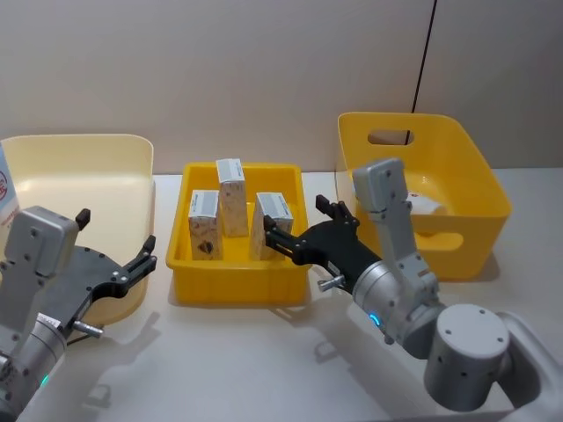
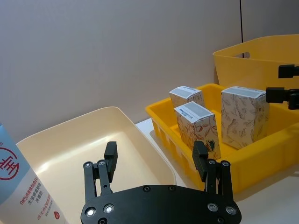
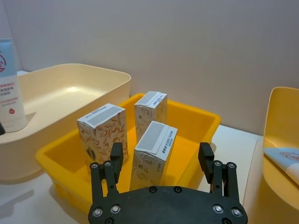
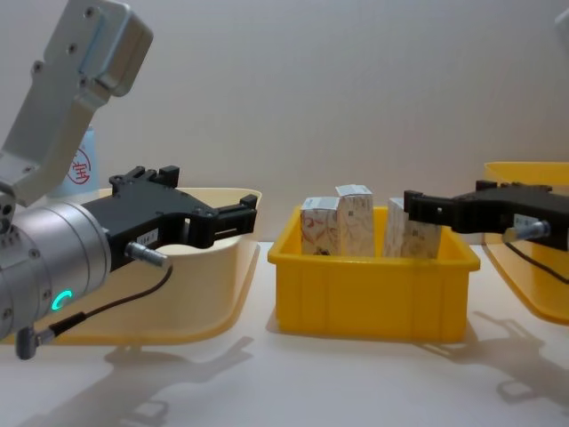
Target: Bimanual collaborative sorting of washing and personal care products
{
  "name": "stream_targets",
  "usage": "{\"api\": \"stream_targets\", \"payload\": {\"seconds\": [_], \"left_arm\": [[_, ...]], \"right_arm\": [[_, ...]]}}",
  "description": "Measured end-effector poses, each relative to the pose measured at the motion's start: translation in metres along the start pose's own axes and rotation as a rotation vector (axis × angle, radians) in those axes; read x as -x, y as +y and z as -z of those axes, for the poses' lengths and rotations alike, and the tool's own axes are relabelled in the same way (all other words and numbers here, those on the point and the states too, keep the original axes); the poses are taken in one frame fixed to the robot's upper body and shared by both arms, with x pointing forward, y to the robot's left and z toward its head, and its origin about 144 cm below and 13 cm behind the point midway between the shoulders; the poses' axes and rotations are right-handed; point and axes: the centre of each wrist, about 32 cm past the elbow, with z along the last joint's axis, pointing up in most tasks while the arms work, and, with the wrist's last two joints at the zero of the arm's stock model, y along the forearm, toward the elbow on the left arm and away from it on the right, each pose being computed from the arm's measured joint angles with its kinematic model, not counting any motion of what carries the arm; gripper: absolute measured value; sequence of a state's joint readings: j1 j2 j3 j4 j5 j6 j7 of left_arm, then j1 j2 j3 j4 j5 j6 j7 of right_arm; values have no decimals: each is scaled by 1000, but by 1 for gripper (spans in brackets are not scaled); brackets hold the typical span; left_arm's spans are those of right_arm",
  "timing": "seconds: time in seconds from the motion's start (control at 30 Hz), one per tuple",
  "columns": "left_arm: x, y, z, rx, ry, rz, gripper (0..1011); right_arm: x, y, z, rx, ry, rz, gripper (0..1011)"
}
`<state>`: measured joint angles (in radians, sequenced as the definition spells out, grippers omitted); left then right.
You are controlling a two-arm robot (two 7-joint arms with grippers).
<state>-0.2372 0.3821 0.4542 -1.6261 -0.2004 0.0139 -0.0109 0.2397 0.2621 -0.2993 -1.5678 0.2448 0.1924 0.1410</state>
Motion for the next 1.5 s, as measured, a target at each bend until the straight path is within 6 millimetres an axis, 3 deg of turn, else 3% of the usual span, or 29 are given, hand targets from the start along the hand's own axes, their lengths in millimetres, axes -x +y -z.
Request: {"api": "stream_targets", "payload": {"seconds": [0.77,1.3,1.5], "left_arm": [[0,0,0,0,0,0,1003],[0,0,0,0,0,0,1003],[0,0,0,0,0,0,1003]], "right_arm": [[20,33,6,60,16,37,1001],[27,40,9,66,21,68,1001],[28,41,10,65,21,75,890]]}}
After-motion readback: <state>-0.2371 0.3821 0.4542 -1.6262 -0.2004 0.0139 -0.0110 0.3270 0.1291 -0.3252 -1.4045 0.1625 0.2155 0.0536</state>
